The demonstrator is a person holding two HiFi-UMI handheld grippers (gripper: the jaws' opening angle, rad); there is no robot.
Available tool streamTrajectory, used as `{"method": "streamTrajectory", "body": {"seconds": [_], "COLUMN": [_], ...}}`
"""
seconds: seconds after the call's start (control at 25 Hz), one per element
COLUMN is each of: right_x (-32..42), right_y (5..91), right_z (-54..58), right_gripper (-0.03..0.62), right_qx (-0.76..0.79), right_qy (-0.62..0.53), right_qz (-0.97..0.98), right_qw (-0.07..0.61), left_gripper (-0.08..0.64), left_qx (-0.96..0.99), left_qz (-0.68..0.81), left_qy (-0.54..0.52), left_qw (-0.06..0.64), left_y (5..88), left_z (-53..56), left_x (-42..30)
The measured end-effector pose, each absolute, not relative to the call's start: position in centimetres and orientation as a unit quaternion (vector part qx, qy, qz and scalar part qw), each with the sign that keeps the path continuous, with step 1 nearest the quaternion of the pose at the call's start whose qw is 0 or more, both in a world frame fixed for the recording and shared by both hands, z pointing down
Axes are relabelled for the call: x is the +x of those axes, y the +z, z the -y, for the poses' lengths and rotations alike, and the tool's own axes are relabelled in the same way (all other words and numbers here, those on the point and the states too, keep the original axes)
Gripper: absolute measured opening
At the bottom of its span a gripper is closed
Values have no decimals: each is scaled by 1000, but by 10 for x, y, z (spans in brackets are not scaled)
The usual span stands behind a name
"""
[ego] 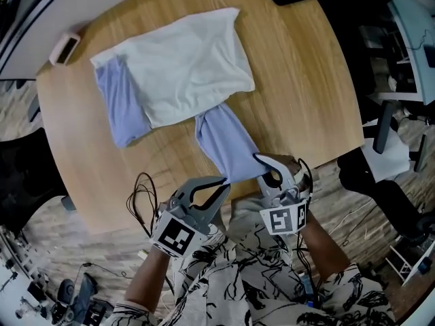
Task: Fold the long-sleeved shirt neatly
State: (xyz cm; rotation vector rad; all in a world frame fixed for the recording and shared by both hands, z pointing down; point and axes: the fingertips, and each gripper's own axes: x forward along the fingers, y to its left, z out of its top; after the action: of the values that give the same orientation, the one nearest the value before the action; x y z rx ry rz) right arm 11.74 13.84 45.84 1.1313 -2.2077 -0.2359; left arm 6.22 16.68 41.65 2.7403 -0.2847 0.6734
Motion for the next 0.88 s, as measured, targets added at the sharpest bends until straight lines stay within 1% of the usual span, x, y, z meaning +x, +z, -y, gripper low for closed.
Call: {"method": "streamTrajectory", "body": {"seconds": [0.16, 0.32, 0.44, 0.6, 0.68, 0.88], "right_x": [145, 163, 177, 183, 183, 171], "right_y": [429, 404, 409, 423, 421, 415], "right_z": [-141, -139, -136, -143, -142, -115], "right_gripper": [17, 17, 17, 15, 17, 15], "right_qx": [415, 413, 402, 375, 367, 331], "right_qy": [-132, -133, -119, -113, -93, 3], "right_qz": [840, 844, 848, 856, 864, 886], "right_qw": [324, 316, 323, 337, 331, 325], "left_gripper": [32, 32, 34, 34, 34, 35], "left_qx": [962, 965, 963, 958, 953, 943], "left_qz": [109, 121, 138, 159, 166, 173], "left_qy": [219, 201, 203, 208, 221, 260], "left_qw": [124, 116, 110, 118, 121, 119], "left_y": [394, 374, 373, 377, 376, 373], "left_z": [-175, -178, -177, -175, -167, -121], "left_x": [89, 105, 118, 127, 126, 115]}}
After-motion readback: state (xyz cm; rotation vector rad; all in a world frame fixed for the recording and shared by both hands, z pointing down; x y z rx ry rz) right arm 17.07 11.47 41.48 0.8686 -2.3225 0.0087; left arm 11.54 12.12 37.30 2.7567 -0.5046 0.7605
